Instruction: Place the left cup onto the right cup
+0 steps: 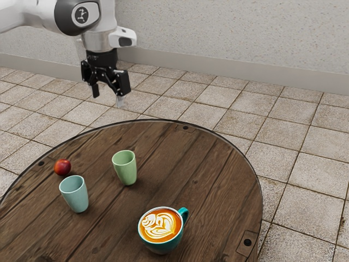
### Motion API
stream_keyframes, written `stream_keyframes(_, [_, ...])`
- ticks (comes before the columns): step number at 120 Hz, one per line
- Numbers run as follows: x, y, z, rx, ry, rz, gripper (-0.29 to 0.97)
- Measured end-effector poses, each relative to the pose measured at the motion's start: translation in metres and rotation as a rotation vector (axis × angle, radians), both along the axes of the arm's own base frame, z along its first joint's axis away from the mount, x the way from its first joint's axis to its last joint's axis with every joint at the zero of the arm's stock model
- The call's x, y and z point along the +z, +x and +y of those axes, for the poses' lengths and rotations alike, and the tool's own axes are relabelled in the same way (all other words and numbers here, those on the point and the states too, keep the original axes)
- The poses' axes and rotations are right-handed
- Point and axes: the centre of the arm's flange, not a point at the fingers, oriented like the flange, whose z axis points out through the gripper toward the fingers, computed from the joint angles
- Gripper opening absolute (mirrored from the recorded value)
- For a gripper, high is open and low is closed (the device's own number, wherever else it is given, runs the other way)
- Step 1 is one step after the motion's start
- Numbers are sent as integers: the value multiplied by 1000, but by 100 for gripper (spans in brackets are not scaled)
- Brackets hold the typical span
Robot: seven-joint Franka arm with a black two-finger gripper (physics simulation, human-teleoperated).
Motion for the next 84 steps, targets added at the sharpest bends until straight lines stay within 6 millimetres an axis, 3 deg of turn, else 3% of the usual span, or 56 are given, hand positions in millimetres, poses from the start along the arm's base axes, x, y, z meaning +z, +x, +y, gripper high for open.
stream_keyframes(19, [-8, -8, 13, 21, -2, -8, 68])
stream_keyframes(39, [-50, -39, 10, 22, -37, 24, 68])
stream_keyframes(84, [-114, -87, 48, 184, -60, 25, 54])
